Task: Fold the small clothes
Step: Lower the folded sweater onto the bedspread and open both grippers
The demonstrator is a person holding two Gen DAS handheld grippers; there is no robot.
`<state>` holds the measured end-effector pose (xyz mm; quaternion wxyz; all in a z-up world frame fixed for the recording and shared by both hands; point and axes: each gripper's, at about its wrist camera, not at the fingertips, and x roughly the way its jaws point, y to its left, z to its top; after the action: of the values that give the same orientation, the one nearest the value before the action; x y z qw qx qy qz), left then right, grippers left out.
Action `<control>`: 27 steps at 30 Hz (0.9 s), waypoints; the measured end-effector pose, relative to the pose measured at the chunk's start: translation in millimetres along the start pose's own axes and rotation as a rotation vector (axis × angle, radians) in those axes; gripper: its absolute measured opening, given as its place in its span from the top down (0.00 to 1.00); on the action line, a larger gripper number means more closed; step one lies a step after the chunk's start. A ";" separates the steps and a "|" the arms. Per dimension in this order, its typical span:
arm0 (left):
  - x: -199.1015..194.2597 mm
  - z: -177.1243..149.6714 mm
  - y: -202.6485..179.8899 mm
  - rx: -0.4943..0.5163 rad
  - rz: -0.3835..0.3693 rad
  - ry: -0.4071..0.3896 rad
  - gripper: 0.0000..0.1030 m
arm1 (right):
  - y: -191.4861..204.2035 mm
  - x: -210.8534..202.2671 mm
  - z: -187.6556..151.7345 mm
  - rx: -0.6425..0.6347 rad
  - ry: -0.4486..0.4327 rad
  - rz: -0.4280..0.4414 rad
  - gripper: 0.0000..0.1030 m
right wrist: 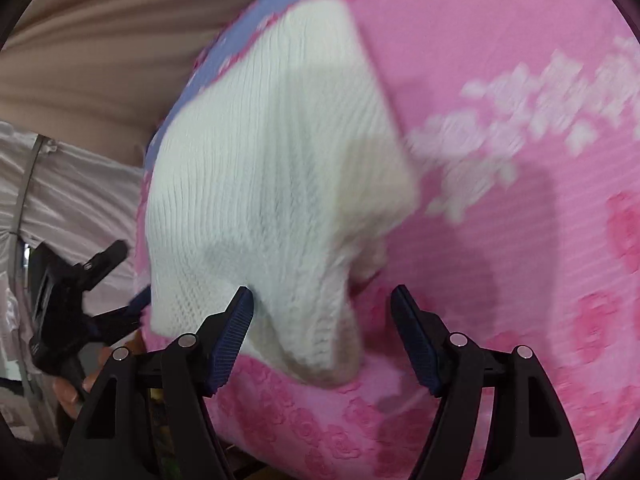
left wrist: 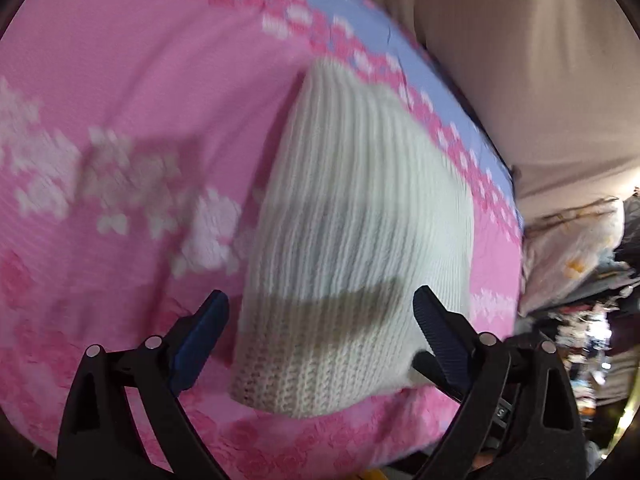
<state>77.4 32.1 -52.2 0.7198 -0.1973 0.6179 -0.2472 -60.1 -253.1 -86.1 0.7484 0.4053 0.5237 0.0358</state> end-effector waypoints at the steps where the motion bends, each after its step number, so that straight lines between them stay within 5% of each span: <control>1: 7.4 -1.9 2.6 0.006 -0.013 0.036 0.41 | 5.4 5.1 -2.1 -0.013 -0.006 0.001 0.32; 2: 10.8 -4.2 4.3 0.012 -0.021 0.060 0.60 | 11.5 6.8 -2.1 -0.041 -0.015 -0.007 0.46; 4: 8.5 -5.1 5.5 -0.004 -0.039 0.060 0.75 | 25.4 15.4 4.9 -0.095 0.013 -0.056 0.73; 7: -17.1 -6.5 -10.6 0.023 -0.095 0.019 0.79 | 64.6 -14.4 19.6 -0.236 -0.044 -0.114 0.82; 11: -12.0 -24.1 -23.1 0.075 -0.063 0.051 0.77 | 104.4 -68.6 22.7 -0.423 -0.146 -0.211 0.83; 13: 17.3 -36.9 -12.9 0.082 0.074 0.091 0.72 | 90.3 -55.4 20.6 -0.412 -0.068 -0.219 0.79; 14: 26.2 -43.2 -7.5 0.083 0.121 0.096 0.61 | 71.3 -32.3 14.7 -0.382 0.009 -0.237 0.74; 16: 19.7 -51.0 -3.4 0.053 0.126 0.066 0.54 | 30.7 4.2 2.8 -0.291 0.118 -0.305 0.71; 18: 2.1 -52.2 -8.5 0.072 0.183 0.020 0.46 | 14.3 -13.2 -2.6 -0.166 0.054 -0.190 0.69; 22: -29.4 -38.4 -40.6 0.182 0.295 -0.105 0.42 | 14.5 -59.9 4.7 -0.109 -0.081 -0.126 0.53; 27: -25.6 -3.1 -90.6 0.291 0.290 -0.199 0.41 | 15.2 -49.8 45.6 -0.075 -0.138 -0.096 0.49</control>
<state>61.3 -24.9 21.0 0.8259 -0.0241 0.5238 -0.2071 -39.7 -292.7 -33.1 0.7981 0.3531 0.4881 -0.0084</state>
